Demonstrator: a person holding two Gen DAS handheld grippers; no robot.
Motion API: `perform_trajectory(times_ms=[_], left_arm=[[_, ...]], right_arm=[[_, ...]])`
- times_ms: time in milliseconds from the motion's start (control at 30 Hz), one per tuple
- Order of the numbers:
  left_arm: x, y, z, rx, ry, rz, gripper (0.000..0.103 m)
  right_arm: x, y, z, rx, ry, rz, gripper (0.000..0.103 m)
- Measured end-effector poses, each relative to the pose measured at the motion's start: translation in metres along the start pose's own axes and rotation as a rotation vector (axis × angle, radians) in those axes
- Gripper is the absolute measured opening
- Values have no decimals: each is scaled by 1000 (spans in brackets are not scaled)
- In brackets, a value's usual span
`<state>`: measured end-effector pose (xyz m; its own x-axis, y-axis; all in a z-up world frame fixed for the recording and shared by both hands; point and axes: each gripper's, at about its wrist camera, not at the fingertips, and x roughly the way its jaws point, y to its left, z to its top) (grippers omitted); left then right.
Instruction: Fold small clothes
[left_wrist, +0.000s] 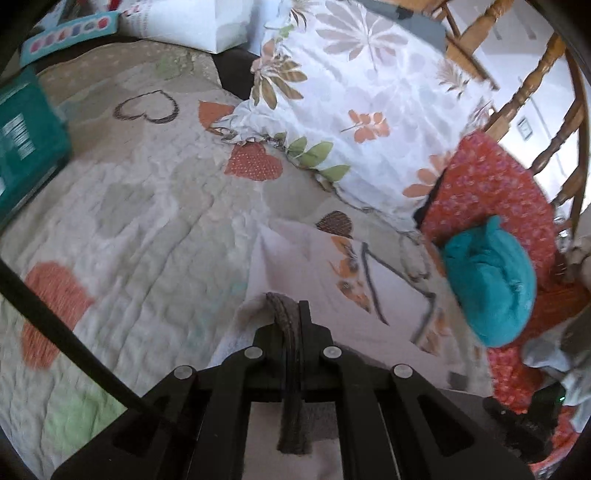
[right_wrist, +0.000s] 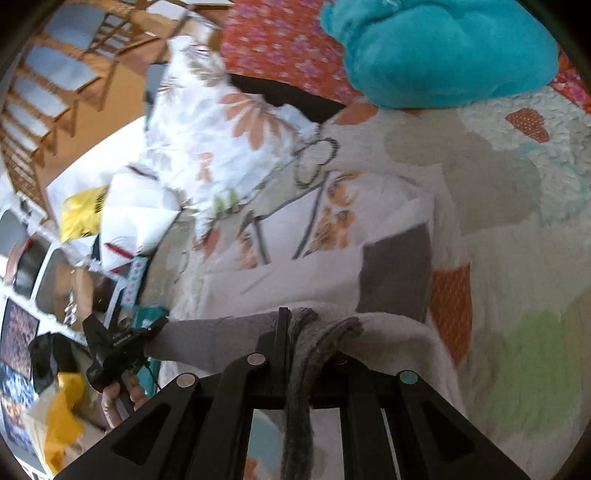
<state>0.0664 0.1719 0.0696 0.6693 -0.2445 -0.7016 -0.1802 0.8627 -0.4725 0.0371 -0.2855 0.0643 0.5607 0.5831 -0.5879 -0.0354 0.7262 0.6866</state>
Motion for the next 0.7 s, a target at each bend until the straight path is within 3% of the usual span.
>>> perform_trajectory(times_ms=[200,300,333,367,433,467,500,700], left_arm=[[46,-17,23,22,26,32,4],[61,-22,35,20,17,48,7],[63,-21,38,6,12,52,10],[65,-19,42,-13,11,49,19],[60,-13,47,-51,-21,64,42],[54,-10,49,-74,-52,79,55],[50,-8,50,-90,-71,83,61],[32,-4,47,-77,-58,75,62]], right_arm=[[47,-22,45,-1,44,-39,7],[66,-31,66,-1,22,-50,10],[68,-34,73,-5,-3,-72,20],[69,-36,77,-14,-27,-110,43],[63,-36,83,-59,-111,-208,70],[61,-35,84,-71,-124,-227,70],[60,-35,85,-82,-122,-238,70],[41,-23,79,-137,-130,-239,70]])
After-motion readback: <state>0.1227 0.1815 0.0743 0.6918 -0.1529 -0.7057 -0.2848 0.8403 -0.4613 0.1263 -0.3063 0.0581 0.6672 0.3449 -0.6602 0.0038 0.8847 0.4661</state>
